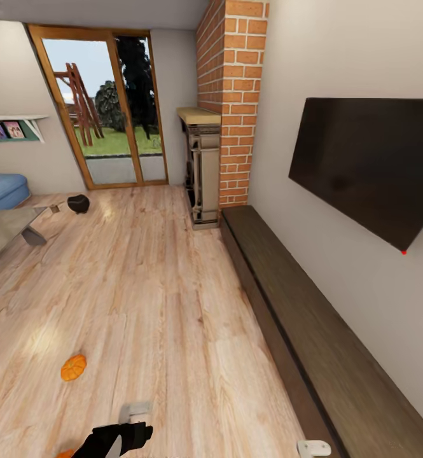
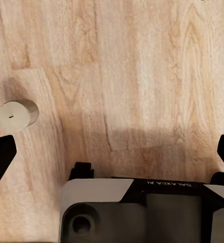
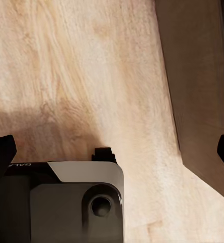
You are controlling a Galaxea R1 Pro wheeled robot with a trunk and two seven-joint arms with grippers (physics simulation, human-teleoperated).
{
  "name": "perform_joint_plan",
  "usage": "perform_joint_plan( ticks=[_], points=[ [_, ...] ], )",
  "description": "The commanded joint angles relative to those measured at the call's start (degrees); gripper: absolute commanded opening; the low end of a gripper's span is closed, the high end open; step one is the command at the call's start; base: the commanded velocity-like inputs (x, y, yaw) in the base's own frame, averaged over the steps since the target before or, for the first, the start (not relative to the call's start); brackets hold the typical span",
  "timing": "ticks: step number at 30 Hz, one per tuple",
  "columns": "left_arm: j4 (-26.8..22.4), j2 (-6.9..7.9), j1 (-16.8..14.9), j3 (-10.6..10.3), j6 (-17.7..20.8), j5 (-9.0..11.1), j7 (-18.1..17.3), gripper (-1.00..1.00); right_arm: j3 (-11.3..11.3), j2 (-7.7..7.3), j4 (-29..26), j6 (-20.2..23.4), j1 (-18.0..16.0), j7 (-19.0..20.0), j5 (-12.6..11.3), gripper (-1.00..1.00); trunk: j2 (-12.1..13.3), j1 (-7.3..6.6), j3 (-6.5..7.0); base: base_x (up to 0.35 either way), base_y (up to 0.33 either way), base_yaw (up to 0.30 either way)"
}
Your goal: Place each of the two pumpkins and all three candles from the living room inside a cabinet in the living room (use any cabinet), then make sure every cabinet is closed, and position the cauldron so it is next to a table in the living room.
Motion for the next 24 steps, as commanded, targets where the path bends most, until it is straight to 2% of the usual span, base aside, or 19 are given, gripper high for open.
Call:
perform_joint_plan(
  ticks=[1, 24],
  points=[
    [-0.10, -0.01, -0.02, 0.03, 0.36, 0.54, 0.05, 1.00, 0.09, 0.00, -0.13, 0.38, -0.01, -0.22, 0.03, 1.00, -0.11, 0.03, -0.11, 0.000, -0.219, 0.289],
    [-0.10, 0.01, -0.01, 0.01, 0.35, 0.57, 0.05, 1.00, 0.09, 0.00, -0.13, 0.36, -0.01, -0.22, 0.02, 1.00, -0.11, 0.03, -0.11, 0.000, -0.019, 0.289]
  ],
)
